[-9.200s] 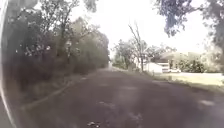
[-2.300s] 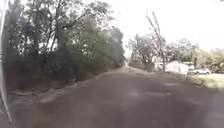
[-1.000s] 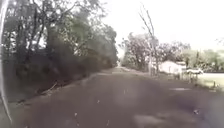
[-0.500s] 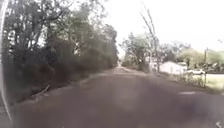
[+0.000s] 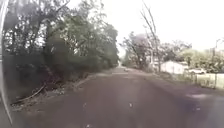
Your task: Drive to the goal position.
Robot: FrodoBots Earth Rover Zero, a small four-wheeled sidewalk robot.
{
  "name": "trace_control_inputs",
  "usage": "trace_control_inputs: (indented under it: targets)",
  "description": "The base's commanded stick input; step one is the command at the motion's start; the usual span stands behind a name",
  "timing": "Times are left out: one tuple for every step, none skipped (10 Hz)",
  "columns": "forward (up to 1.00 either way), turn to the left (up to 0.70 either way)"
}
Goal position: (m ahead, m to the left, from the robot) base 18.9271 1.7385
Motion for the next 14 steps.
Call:
trace_control_inputs:
  targets:
    - [0.7, 0.0]
    - [0.7, 0.0]
    - [0.7, 0.0]
    - [0.7, 0.0]
    - [0.7, -0.01]
    - [0.7, -0.11]
    - [0.7, -0.24]
    - [0.7, -0.13]
    - [0.7, 0.0]
    - [0.7, 0.0]
    - [0.7, 0.0]
    - [0.7, 0.0]
    - [0.7, 0.0]
    - [0.7, 0.0]
